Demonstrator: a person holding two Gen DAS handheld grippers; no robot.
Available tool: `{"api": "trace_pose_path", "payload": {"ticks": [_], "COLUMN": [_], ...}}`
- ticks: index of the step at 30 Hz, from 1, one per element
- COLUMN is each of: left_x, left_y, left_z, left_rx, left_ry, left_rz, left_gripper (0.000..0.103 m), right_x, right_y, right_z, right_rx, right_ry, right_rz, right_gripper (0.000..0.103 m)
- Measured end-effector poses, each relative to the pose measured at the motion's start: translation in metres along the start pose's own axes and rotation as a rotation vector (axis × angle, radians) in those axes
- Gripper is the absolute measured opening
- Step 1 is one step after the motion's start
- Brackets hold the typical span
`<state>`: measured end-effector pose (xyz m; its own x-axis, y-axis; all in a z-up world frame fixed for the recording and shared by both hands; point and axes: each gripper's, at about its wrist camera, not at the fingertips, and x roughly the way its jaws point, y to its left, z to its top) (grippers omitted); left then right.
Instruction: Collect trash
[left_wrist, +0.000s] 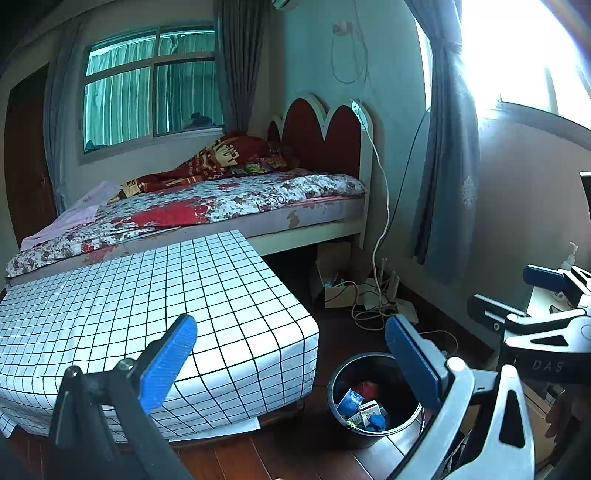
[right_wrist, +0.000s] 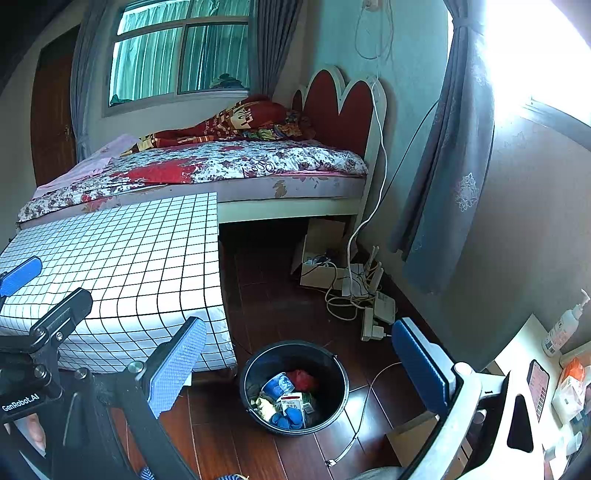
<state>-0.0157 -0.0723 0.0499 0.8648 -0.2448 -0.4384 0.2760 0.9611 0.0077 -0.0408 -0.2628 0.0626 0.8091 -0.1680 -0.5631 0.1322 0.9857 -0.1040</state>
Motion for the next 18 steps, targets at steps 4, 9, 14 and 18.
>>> {"api": "trace_pose_path", "payload": {"ticks": [4, 9, 14, 18], "left_x": [0.0007, 0.0012, 0.0014, 0.0011], "left_y": [-0.0006, -0.0001, -0.0025, -0.0033], "left_z": [0.0002, 0.0002, 0.0, -0.0004], "left_rx": [0.003, 0.003, 0.008, 0.011], "left_ry": [0.002, 0.008, 0.011, 0.011], "left_rz": [0.0, -0.004, -0.009, -0.014], "left_gripper": [0.102, 0.102, 0.102, 0.102], "right_x": [-0.0001, 0.0001, -0.0005, -0.0006], "right_y": [-0.0001, -0.0008, -0.001, -0.0012], "right_z": [0.0005, 0.0006, 0.0002, 0.0001], "right_rx": [0.001, 0.001, 0.001, 0.003], "right_ry": [0.003, 0.006, 0.006, 0.005], "right_rz": [-0.002, -0.004, -0.005, -0.004], "right_gripper": [0.102, 0.102, 0.102, 0.102]}}
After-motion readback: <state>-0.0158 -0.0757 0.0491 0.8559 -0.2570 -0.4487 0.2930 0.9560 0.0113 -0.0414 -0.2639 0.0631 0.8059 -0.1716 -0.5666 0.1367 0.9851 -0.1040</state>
